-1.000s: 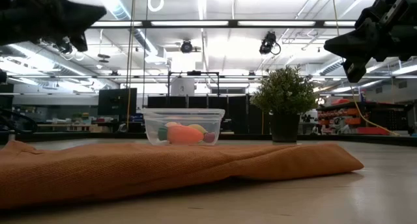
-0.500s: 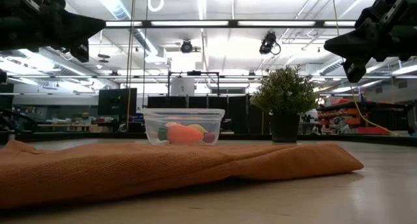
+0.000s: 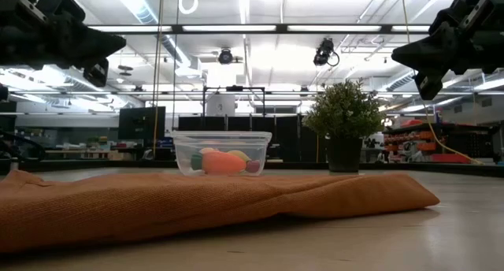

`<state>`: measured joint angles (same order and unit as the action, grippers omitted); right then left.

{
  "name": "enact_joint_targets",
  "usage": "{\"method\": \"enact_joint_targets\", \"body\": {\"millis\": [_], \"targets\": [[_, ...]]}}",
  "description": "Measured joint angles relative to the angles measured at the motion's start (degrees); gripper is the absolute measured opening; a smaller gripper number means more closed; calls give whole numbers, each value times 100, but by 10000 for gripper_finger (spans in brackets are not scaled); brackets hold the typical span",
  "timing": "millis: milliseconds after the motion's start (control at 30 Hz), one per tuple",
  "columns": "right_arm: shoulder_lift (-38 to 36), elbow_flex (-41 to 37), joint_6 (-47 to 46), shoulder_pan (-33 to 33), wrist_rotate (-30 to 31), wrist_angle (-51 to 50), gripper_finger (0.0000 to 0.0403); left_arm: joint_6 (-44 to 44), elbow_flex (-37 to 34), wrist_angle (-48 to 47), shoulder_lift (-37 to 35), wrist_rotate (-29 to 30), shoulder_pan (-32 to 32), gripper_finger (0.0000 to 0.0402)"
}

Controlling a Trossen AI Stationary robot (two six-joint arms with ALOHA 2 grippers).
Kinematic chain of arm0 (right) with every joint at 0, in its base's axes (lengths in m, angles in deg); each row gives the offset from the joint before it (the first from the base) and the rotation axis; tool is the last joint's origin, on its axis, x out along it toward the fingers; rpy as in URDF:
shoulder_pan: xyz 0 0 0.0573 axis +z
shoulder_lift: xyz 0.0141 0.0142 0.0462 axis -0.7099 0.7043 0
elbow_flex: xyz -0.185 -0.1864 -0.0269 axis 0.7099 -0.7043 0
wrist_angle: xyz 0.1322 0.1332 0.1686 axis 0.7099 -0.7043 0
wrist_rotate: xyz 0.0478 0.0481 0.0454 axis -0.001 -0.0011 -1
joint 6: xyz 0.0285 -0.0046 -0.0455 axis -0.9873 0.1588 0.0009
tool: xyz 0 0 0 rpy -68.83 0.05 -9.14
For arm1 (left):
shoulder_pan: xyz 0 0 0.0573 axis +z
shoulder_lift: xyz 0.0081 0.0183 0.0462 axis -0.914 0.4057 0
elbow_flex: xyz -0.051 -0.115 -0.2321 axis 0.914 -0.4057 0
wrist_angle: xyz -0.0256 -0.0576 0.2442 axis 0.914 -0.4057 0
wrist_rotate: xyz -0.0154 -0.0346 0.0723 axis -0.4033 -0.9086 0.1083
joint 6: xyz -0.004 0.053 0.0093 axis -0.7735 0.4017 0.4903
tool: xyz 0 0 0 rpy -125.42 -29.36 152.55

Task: Pick and placing Produce into tupperware
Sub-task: Return to Home Position

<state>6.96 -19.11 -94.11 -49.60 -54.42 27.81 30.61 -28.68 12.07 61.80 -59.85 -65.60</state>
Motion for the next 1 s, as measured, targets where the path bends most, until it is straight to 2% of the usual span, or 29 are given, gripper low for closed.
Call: {"method": "enact_joint_targets", "body": {"millis": [167, 367, 533, 700, 1000], "targets": [[0, 0, -1, 1, 0, 0, 0, -247, -2, -306, 1, 157, 0, 22], [0, 0, 38, -1, 0, 0, 0, -346, 0, -362, 11, 151, -1, 14], [0, 0, 1127, 1, 0, -22, 0, -214, -4, -222, 11, 178, 0, 10], [0, 0, 2054, -1, 2, -20, 0, 496, -4, -183, 11, 181, -1, 16], [-4, 0, 2862, 3, -386, 273, 0, 577, -4, 107, 10, 175, 0, 14]]}}
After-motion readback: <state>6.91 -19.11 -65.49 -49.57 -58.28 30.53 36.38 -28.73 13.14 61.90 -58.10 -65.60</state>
